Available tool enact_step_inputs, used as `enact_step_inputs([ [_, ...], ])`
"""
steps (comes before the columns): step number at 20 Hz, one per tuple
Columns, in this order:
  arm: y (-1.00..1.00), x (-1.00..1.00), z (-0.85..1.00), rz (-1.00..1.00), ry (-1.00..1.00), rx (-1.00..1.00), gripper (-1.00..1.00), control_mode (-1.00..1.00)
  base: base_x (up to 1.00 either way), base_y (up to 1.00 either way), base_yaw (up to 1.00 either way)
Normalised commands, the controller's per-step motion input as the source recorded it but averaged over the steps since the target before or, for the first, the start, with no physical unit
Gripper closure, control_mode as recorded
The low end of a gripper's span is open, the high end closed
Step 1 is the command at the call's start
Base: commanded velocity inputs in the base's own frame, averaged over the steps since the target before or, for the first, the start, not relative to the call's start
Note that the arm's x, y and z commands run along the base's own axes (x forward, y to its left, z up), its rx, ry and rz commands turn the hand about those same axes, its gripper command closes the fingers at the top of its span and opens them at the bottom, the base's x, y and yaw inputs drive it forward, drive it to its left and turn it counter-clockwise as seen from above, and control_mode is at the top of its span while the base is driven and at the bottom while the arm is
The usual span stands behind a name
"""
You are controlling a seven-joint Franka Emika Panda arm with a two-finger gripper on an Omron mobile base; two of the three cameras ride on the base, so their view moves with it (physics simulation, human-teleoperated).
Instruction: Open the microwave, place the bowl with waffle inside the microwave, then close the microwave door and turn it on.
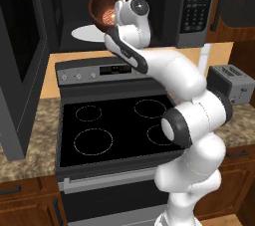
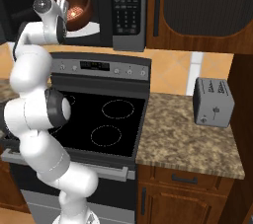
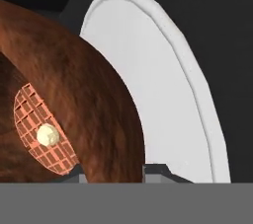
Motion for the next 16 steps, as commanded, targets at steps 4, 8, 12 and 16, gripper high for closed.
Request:
enact_step_inputs([
  [4,0.21,0.38,-0.56,0.0,0.19,0.0,1.0,-1.0,0.0,0.0,0.0],
  [8,0.27,0.26,-0.49,0.0,0.11,0.0,-1.0,-1.0,0.0,0.0,0.0],
  [12,0.14,-0.01,-0.44,0.0,-0.05,0.0,-1.0,-1.0,0.0,0.0,0.0],
  [16,-0.26,-0.66,-0.93,0.0,-0.27,0.01,-1.0,-1.0,0.0,0.0,0.0],
])
